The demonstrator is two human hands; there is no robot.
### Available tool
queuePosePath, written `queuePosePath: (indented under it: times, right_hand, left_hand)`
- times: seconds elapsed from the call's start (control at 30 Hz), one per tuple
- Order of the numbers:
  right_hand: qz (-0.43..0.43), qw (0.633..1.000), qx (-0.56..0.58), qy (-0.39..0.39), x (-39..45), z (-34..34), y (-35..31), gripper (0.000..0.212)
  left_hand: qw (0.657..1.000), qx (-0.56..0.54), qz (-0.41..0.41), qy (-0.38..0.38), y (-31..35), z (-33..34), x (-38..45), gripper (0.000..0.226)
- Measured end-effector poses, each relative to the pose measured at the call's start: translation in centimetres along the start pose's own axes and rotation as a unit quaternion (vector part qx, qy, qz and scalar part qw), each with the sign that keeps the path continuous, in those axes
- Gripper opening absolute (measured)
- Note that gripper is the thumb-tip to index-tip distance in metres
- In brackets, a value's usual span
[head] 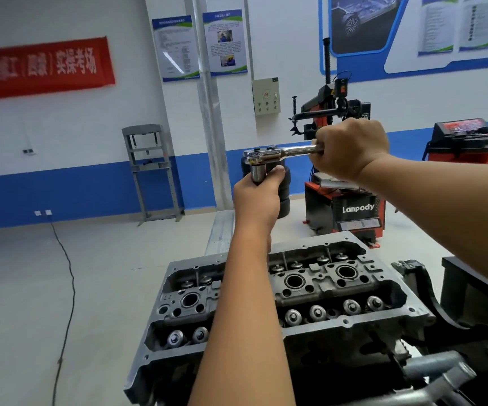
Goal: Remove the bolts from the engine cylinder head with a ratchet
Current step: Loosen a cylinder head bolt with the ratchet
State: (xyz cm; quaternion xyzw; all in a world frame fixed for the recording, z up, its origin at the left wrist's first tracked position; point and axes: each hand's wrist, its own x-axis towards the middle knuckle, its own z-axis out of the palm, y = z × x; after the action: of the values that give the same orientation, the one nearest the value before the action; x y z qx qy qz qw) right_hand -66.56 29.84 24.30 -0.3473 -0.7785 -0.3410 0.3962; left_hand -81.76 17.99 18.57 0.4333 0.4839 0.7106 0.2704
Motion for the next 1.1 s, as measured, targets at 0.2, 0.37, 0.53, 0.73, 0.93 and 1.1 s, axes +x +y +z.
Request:
queuePosePath:
  times: [0.2,0.37,0.53,0.73,0.93,1.1]
  right_hand:
    - [0.016,0.999,0.038,-0.016,2.0,2.5,-0.2,0.037]
    - [0.042,0.988,0.142,-0.043,3.4,5.5,-1.6,0.039]
    - [0.021,0.976,0.207,-0.061,5.2,6.8,-3.8,0.042]
    - [0.053,0.981,0.170,-0.080,4.3,6.2,-3.0,0.037]
    - [0.112,0.987,0.035,-0.112,-0.5,-0.7,-1.1,0.024]
    - [-0.020,0.988,-0.037,-0.152,-5.6,-9.4,-0.7,0.036]
  left_hand:
    - [0.999,-0.018,0.016,-0.032,-0.2,-0.5,0.3,0.033]
    - [0.998,0.025,0.056,-0.022,-1.3,0.0,0.7,0.038]
    - [0.998,0.008,0.056,-0.007,-1.5,-0.3,1.6,0.048]
    - [0.997,0.007,0.075,0.007,-1.3,0.0,1.3,0.055]
    - [0.996,0.031,0.076,0.035,-1.1,0.7,0.8,0.051]
    - [0.994,0.059,0.068,0.060,-1.0,0.9,0.5,0.045]
